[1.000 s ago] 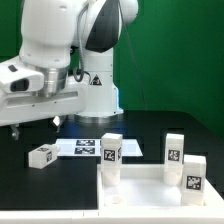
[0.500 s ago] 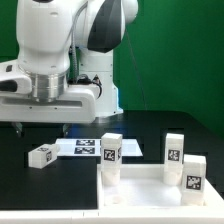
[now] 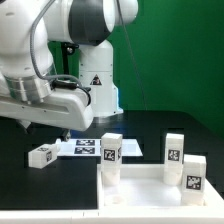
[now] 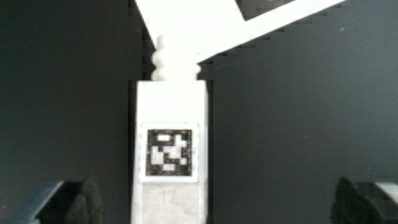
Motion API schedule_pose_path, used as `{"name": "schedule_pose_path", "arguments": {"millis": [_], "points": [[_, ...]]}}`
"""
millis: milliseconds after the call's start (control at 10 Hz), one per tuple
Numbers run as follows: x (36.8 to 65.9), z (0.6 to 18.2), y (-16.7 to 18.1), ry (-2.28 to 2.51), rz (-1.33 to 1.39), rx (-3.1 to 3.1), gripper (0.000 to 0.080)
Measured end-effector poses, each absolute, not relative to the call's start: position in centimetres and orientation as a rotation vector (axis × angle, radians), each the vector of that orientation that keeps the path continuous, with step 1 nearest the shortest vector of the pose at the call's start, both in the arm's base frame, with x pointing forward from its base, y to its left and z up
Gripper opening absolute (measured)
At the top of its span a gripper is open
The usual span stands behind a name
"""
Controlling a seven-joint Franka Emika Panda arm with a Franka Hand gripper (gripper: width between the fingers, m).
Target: Assemble square table
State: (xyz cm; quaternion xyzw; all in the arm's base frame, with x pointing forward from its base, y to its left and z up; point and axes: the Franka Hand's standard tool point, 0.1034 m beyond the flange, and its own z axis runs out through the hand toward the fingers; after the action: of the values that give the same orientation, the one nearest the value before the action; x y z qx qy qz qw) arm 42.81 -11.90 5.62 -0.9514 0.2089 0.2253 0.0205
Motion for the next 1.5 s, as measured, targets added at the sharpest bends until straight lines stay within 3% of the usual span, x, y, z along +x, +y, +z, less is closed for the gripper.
{"name": "schedule_pose_path", "arguments": {"millis": [300, 600, 800, 1200, 1500], "points": [[42.6, 4.9, -12.9, 0.629, 0.774, -2.893, 0.0649], [43.1, 4.8, -14.1, 0.622, 1.134, -2.721, 0.0649], [42.7, 5.0, -13.7, 0.612, 1.231, -2.671, 0.0649], [42.3, 3.3, -13.3, 0.657, 1.275, -2.596, 0.0649], [42.2, 3.2, -12.9, 0.649, 1.283, -2.593, 0.0649]]}}
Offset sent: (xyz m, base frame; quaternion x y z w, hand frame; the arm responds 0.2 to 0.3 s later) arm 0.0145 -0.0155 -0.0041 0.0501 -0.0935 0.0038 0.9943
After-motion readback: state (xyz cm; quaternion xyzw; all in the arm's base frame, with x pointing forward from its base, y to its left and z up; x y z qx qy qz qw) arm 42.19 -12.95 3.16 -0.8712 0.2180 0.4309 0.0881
